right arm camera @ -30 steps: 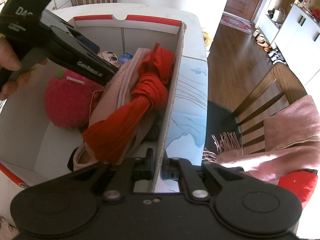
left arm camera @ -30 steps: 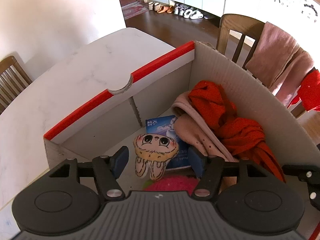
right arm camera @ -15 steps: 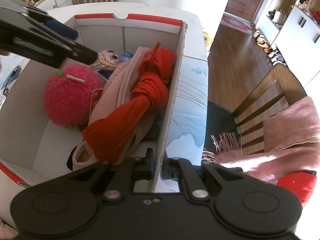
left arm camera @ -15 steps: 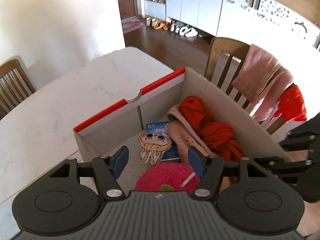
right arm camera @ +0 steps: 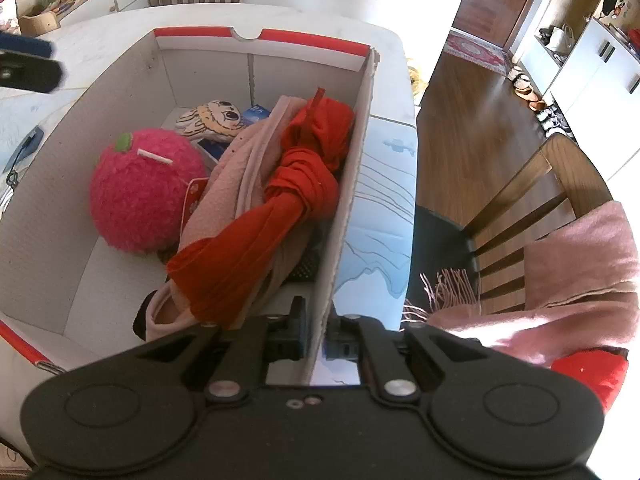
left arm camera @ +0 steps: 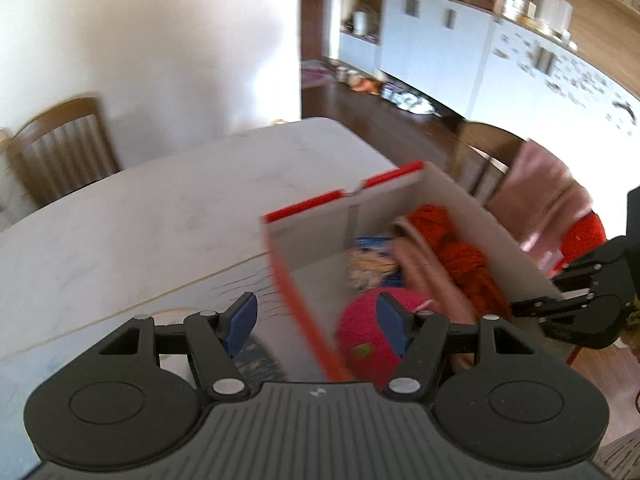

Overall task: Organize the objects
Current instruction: 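Move the left gripper back to the pile and grasp the black USB cable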

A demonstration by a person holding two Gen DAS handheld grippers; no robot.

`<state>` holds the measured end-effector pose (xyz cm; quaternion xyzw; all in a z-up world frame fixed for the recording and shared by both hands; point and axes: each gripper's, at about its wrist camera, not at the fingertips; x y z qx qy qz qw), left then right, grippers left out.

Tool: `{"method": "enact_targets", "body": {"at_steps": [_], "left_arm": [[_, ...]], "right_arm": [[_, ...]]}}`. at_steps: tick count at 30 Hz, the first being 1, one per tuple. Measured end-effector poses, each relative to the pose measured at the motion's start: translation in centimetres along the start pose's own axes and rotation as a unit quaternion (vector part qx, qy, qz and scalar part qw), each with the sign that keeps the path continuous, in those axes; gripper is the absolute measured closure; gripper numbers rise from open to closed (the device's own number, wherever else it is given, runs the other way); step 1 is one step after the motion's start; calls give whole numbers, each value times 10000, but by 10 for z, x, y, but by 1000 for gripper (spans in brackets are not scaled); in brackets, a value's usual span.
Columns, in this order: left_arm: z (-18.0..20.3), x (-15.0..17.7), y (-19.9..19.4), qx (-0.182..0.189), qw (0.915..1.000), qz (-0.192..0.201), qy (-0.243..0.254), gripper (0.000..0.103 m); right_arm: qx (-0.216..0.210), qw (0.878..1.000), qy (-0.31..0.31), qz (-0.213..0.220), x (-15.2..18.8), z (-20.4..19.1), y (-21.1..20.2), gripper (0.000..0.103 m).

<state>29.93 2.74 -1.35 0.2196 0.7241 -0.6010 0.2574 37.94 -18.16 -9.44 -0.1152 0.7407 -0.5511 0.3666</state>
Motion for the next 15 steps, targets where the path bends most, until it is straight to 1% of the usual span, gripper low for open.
{"method": "enact_targets", "body": {"at_steps": [1,6,7,9,13,15], "left_arm": [[-10,4,-3,-85,9999,-5,-117,35],[-54,23,-12,-433,9967,-67,-684,32],[-62,28,-13,-516,9956,-85,-780,30],[-77,38,-14,-652,9933,-127,-950,29],[-98,60,-14,-750,9888,-248,-1266,29],[-104,71,-13,-794,9873,-319,-1337,29]], "right_arm": [[2,10000,-2,-1,0,0,0,97],[10,10000,-20,-10,-1,-1,-1,95],[8,10000,-23,-15,0,-1,-1,95],[6,10000,-30,-19,0,-1,-1,94],[8,10000,-23,-23,0,0,-1,94],[11,10000,-30,-24,0,-1,-1,94]]}}
Point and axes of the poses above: each gripper's, at about its wrist camera, not at the fingertips, and y roughly the way its jaws point, z to its right, x to its underside, and after that the axes turned 12 degrees about -x, right-handed
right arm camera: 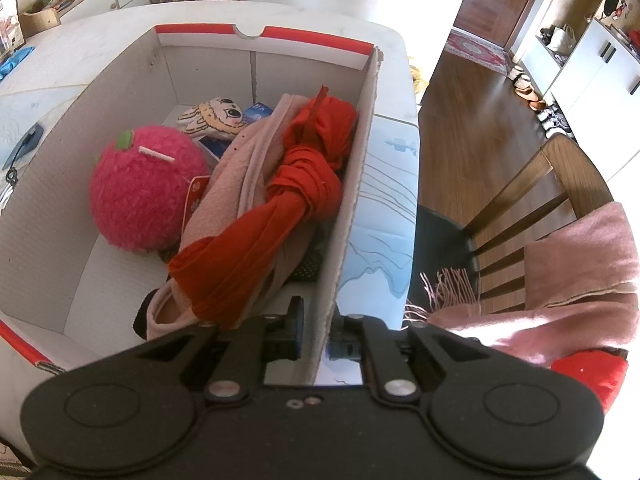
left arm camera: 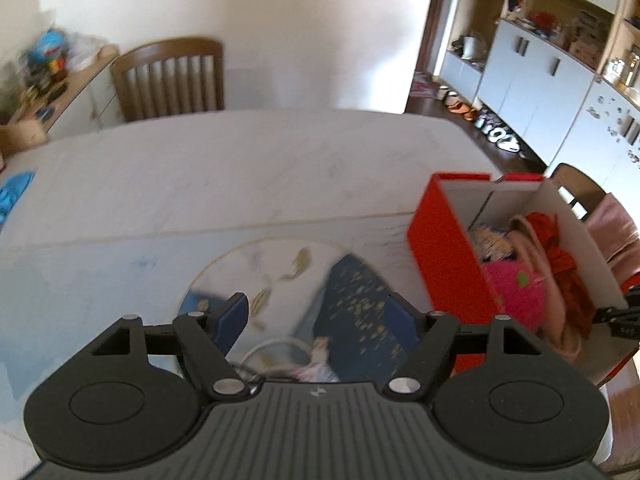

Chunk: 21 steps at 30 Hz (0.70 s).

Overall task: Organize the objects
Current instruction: 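Move the left gripper back to the pile and grasp the black USB cable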

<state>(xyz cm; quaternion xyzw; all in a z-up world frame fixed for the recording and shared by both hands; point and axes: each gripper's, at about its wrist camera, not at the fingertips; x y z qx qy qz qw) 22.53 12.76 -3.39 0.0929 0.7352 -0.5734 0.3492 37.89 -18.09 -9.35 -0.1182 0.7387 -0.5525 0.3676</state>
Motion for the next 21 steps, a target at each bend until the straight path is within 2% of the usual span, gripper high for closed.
{"method": "enact_targets", "body": {"at_steps": [4,14,21], "left_arm": [[-10,14,11,-157,9997,-163,-85,28],[-22,52,57,-369,9950,-850,-377,29],[-19,60,78,-507,9923,-1035,-456,28]], "right_arm": [[11,10000,-13,-7,1,-1,0,93],[21,10000,-25,-19,1,-1,0,91],[18,10000,-20,-48,1,0,1,91]]}}
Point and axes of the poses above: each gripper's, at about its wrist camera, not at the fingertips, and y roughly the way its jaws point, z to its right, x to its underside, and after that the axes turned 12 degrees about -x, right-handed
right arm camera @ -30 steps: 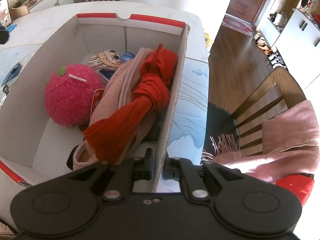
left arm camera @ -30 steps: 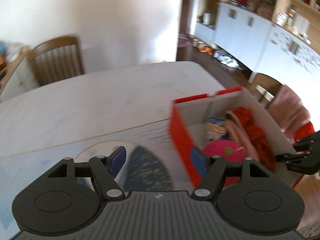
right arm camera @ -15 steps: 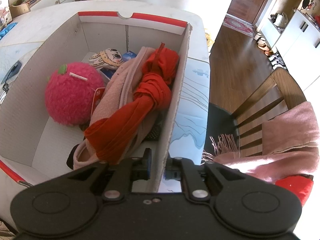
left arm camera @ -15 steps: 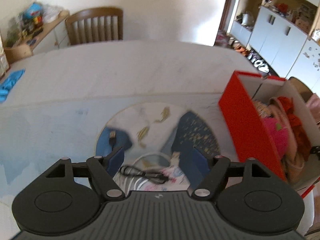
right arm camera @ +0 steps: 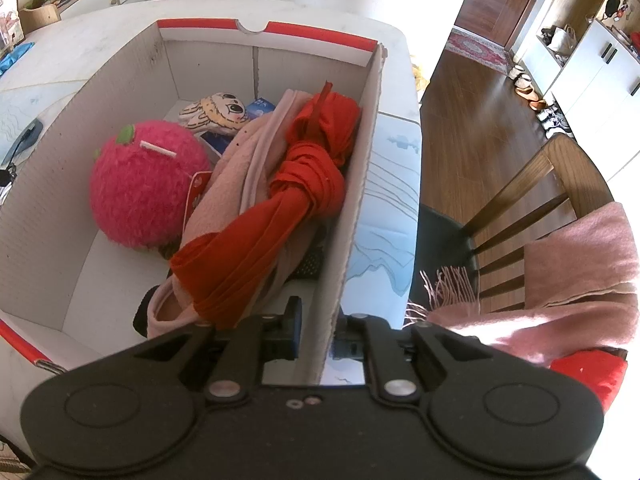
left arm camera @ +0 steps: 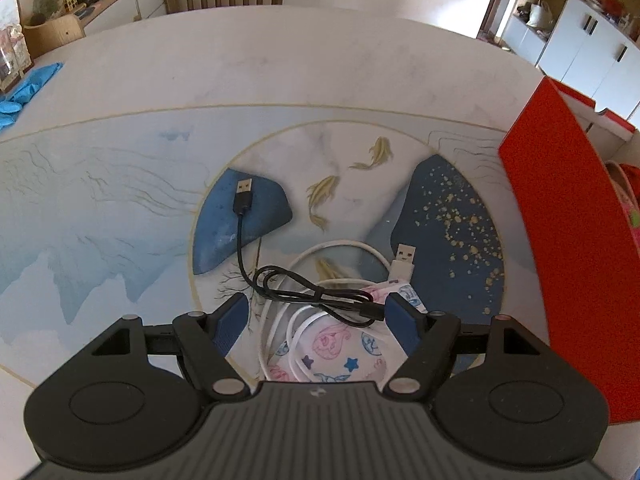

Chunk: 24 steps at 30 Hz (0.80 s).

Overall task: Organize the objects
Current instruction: 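Move the left gripper back to the pile and grasp the black USB cable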

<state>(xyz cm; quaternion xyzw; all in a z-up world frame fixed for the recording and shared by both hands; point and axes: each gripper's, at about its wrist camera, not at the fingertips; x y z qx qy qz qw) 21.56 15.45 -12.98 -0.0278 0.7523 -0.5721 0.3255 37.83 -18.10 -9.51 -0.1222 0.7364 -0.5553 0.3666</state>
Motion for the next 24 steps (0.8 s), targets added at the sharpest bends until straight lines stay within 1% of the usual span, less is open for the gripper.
{"method": "enact_targets", "body": {"at_steps": [4,9,12,15,20,23,24], "left_arm": [[1,-4,8,-17,9998,-98,-199,29],[3,-10,15,-124,9995,-112,-275,28],[-2,-12,22,-107,9982,-228,-542,29],[-6,-13,28,-182,9967,-337,-721,29],[-6,-16,29,-237,9967,-310,-708,29],[-6,-16,27,-266,9971,-233,-677,41],[-7,-16,26,-272,9971,-217,-682,48]], "right_arm": [[3,10000,-3,-26,0,0,2,91],[-3,10000,2,-29,1,0,3,91],[-10,10000,14,-29,0,-1,4,91],[-9,10000,15,-37,0,-1,5,91],[-8,10000,15,-37,0,-1,5,91],[-13,10000,21,-34,0,-1,5,91],[-13,10000,21,-35,0,-1,6,91]]}}
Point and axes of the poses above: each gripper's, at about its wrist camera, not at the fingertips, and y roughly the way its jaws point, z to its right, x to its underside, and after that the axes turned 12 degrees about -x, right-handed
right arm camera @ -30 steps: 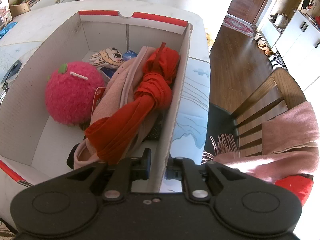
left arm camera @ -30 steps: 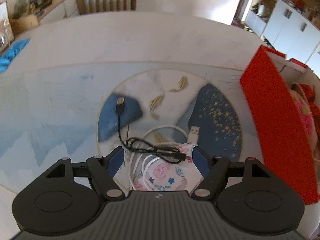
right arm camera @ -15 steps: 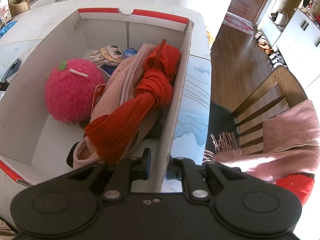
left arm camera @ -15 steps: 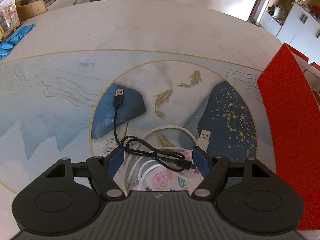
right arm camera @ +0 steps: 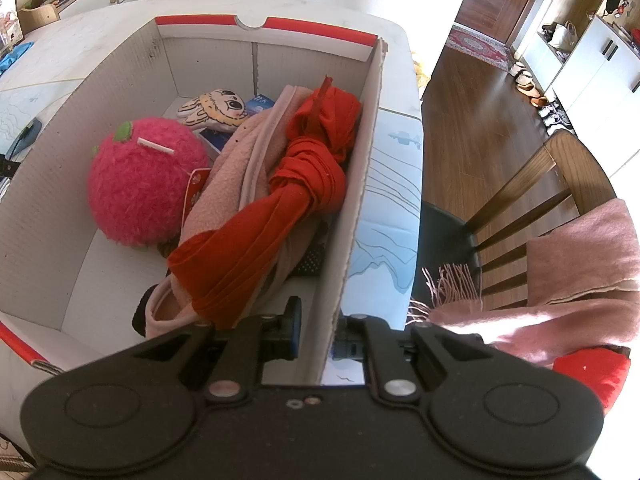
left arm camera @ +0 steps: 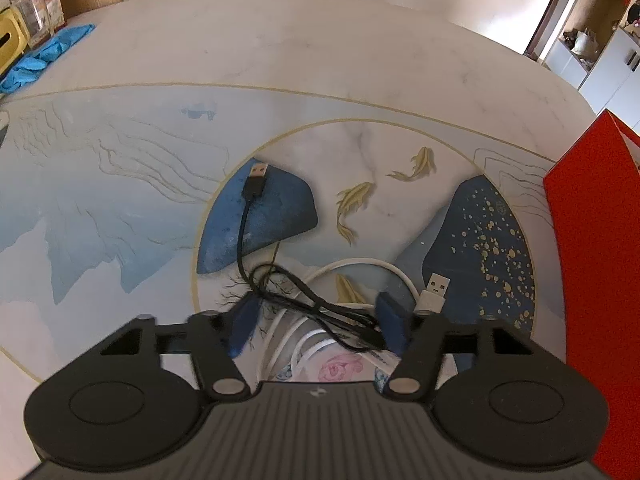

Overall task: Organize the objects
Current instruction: 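Move the left gripper back to the pile and grasp the black USB cable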

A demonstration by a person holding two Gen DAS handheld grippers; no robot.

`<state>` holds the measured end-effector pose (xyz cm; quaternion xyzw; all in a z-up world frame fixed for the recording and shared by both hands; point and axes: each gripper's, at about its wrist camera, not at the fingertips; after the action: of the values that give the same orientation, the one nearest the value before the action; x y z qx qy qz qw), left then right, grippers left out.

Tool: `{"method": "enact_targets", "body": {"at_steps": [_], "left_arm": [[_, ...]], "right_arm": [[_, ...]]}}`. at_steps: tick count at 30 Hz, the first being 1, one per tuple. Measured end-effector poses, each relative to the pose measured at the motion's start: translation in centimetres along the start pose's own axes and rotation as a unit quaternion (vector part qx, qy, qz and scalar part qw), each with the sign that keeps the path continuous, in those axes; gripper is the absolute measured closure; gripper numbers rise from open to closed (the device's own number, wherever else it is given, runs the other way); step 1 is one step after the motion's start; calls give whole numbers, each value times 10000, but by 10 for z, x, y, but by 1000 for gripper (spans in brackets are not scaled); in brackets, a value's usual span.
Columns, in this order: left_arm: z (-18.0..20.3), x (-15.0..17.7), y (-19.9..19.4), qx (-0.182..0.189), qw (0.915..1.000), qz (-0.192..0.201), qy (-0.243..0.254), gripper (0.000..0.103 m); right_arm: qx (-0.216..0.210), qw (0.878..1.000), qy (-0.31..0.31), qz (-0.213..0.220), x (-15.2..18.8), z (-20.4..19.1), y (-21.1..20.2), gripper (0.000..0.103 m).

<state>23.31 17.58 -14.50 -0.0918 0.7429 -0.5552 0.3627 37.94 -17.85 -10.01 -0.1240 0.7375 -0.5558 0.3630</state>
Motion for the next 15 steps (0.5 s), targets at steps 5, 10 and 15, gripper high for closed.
{"method": "enact_targets", "body": {"at_steps": [5,10,15], "left_arm": [[-9,-1,-2,47,9999,44,-80,70],[-16,1,-4,24,9999,143,-78,78],[-24,2,-12,22,9994,343,-14,83]], "right_arm": [[2,10000,2,1,0,0,0,91],[6,10000,-3,-3,0,0,0,92],[14,10000,-11,-3,0,0,0,92]]}}
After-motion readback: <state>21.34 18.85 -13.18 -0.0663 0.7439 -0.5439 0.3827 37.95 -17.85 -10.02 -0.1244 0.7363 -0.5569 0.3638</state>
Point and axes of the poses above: each gripper's, at about its wrist camera, not at the fingertips, and y roughly the way its jaws point, z to its right, x to its underside, and after that the axes turned 12 degrees about -x, right-handed
